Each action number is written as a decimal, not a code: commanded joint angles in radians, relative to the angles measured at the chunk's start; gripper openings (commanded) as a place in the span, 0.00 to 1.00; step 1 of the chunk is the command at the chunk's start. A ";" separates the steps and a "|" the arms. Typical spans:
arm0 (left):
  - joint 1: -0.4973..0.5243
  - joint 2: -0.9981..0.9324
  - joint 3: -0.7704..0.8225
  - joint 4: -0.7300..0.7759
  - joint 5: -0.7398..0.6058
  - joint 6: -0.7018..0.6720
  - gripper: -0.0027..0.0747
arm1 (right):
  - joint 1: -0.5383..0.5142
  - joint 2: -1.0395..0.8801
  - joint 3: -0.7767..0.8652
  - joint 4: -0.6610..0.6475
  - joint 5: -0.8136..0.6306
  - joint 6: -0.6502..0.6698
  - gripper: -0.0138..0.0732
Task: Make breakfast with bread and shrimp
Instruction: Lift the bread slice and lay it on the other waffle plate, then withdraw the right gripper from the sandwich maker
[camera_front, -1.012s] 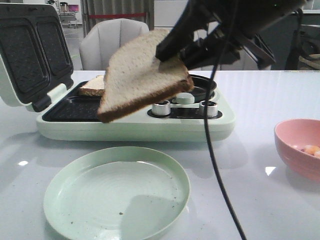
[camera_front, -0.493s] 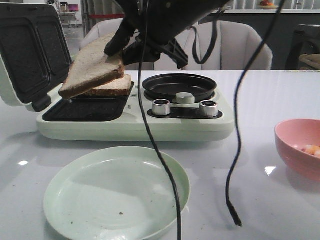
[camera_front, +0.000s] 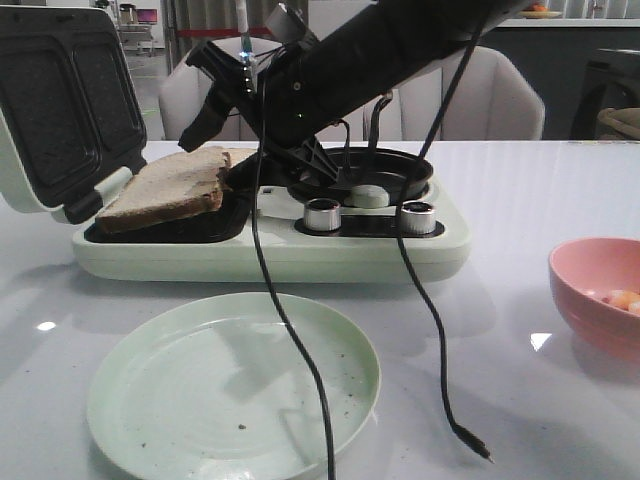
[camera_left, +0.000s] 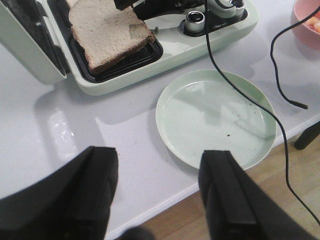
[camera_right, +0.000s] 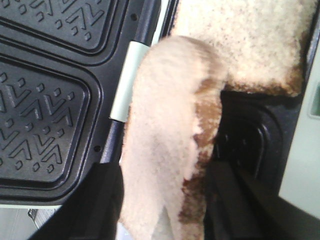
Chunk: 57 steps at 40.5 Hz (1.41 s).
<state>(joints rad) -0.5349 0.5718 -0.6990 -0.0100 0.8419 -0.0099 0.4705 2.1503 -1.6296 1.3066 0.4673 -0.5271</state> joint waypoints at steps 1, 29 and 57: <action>-0.006 0.001 -0.029 -0.008 -0.075 0.002 0.58 | -0.004 -0.084 -0.038 0.001 0.017 -0.015 0.74; -0.006 0.001 -0.029 -0.008 -0.073 0.002 0.58 | 0.065 -0.577 0.029 -1.299 0.430 0.570 0.60; -0.006 0.001 -0.029 0.010 -0.073 0.002 0.58 | 0.081 -1.259 0.806 -1.338 0.208 0.592 0.60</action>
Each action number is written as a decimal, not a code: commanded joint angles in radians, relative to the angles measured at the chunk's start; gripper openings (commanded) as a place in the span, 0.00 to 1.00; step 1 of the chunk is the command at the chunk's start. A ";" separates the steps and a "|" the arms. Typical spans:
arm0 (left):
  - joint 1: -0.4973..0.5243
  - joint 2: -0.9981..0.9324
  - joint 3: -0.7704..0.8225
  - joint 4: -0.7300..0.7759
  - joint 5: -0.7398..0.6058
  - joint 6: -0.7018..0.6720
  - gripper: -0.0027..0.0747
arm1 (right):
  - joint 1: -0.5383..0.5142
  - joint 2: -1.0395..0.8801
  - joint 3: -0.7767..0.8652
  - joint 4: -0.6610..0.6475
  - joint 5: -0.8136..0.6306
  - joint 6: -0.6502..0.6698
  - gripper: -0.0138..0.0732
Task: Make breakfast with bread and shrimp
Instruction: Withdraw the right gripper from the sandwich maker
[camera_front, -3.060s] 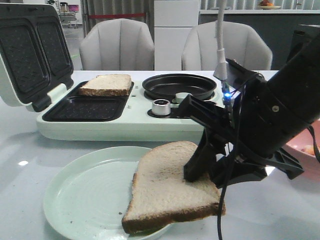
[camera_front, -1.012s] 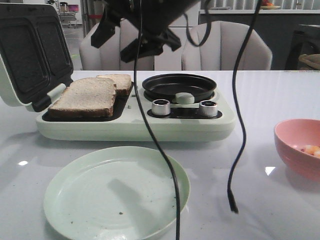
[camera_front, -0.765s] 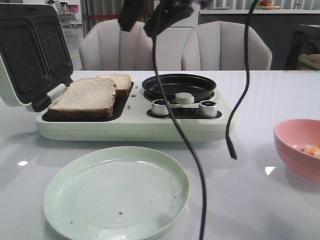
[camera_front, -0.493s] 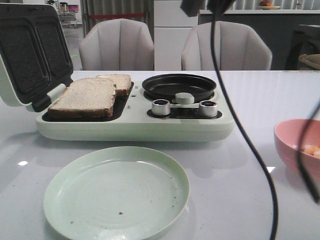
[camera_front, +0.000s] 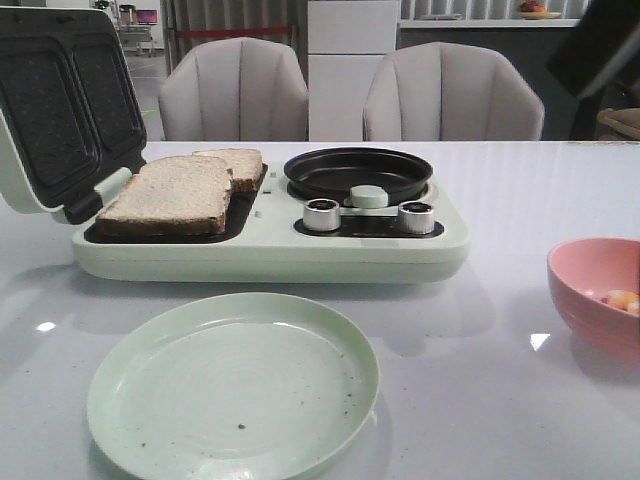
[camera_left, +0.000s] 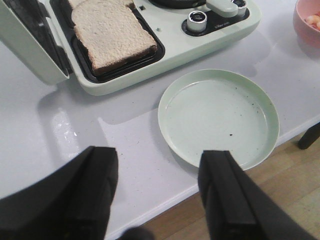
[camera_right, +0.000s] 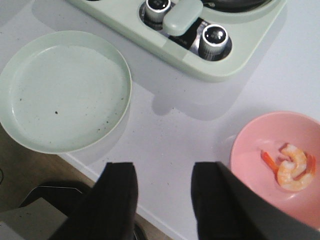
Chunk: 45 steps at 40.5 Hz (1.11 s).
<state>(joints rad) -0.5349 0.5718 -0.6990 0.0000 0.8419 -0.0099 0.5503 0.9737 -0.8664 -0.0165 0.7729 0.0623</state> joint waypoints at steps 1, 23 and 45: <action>-0.006 0.001 -0.029 0.000 -0.073 0.002 0.58 | 0.001 -0.101 0.068 -0.014 -0.104 0.003 0.60; -0.006 0.167 -0.066 0.000 0.070 0.002 0.54 | 0.001 -0.268 0.194 -0.014 -0.136 0.003 0.60; 0.186 0.594 -0.123 -0.012 -0.008 -0.005 0.16 | 0.001 -0.268 0.194 -0.014 -0.135 0.003 0.60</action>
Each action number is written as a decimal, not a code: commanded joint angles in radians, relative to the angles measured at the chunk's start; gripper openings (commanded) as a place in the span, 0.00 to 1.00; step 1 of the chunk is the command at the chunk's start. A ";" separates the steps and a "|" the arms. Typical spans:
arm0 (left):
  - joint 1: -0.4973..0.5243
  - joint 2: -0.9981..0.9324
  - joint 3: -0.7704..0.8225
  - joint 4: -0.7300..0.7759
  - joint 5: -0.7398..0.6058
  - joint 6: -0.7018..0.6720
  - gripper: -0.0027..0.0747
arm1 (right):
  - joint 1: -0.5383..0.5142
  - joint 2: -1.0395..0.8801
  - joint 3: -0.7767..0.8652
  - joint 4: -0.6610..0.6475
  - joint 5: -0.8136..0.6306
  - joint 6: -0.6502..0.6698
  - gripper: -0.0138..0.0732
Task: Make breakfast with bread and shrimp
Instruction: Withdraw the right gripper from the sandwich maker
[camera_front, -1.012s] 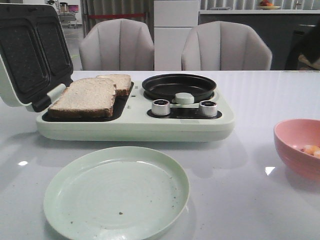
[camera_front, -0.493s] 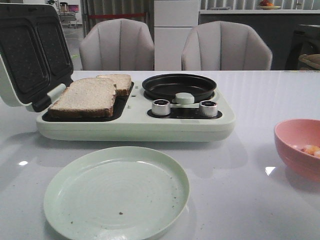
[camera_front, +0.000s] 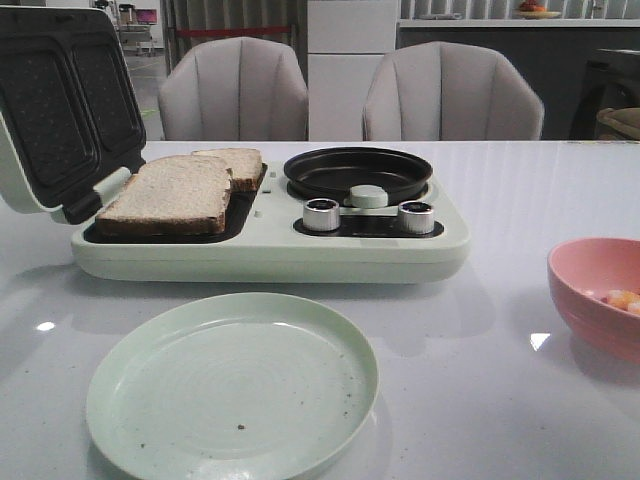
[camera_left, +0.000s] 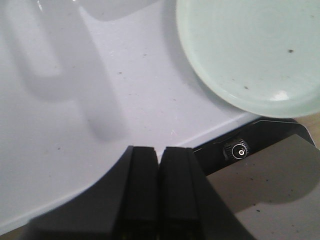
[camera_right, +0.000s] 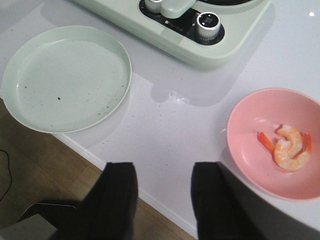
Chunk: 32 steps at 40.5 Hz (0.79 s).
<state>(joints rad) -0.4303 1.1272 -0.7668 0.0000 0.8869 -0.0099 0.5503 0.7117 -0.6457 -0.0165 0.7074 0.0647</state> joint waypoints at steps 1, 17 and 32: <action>0.127 0.059 -0.068 -0.025 -0.053 -0.005 0.16 | 0.001 -0.006 -0.026 -0.014 -0.069 0.001 0.60; 0.672 0.217 -0.296 -0.473 -0.170 0.309 0.16 | 0.001 -0.006 -0.026 -0.014 -0.069 0.001 0.60; 0.670 0.467 -0.641 -0.569 -0.218 0.369 0.16 | 0.001 -0.006 -0.026 -0.014 -0.069 0.001 0.60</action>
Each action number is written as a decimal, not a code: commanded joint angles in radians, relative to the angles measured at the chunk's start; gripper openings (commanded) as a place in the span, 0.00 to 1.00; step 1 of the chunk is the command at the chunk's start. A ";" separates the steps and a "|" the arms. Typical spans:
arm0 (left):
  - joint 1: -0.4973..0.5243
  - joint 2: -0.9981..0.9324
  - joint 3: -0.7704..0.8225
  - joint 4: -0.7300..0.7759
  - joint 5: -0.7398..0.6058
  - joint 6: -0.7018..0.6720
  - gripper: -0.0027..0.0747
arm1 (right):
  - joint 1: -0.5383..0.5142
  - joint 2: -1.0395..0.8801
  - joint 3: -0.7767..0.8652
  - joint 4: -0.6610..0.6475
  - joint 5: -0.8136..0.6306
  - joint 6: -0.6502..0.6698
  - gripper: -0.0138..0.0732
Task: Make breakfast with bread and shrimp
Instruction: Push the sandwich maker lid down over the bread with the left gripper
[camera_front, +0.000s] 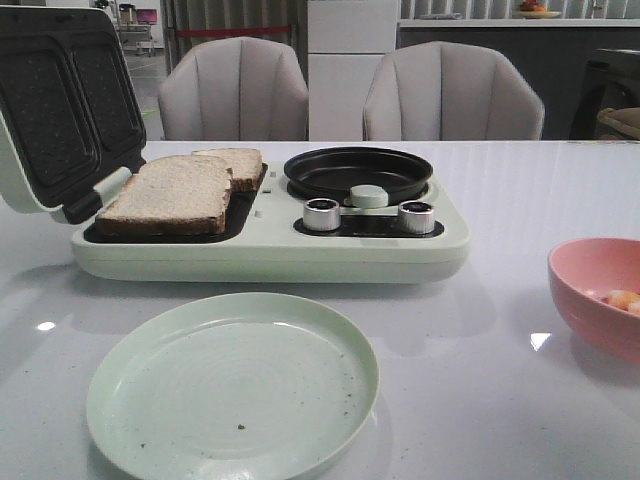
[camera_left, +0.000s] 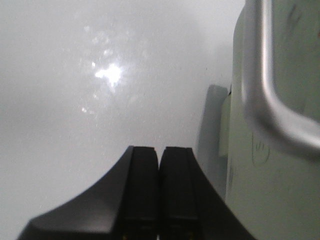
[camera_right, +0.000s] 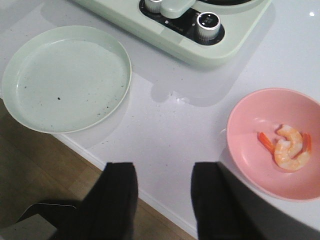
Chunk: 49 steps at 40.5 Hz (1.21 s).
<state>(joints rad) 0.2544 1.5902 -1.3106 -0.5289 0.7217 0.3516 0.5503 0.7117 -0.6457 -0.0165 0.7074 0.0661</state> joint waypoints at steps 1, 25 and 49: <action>-0.017 0.017 -0.116 -0.040 -0.055 0.008 0.16 | 0.001 -0.006 -0.026 -0.014 -0.069 -0.001 0.60; -0.134 0.118 -0.266 -0.098 0.083 0.008 0.16 | 0.001 -0.006 -0.026 -0.014 -0.069 -0.001 0.60; -0.426 -0.109 0.046 -0.126 -0.062 0.230 0.16 | 0.001 -0.006 -0.026 -0.014 -0.069 -0.001 0.60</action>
<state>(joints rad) -0.1136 1.5702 -1.3147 -0.6123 0.7576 0.5541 0.5503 0.7117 -0.6457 -0.0165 0.7074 0.0661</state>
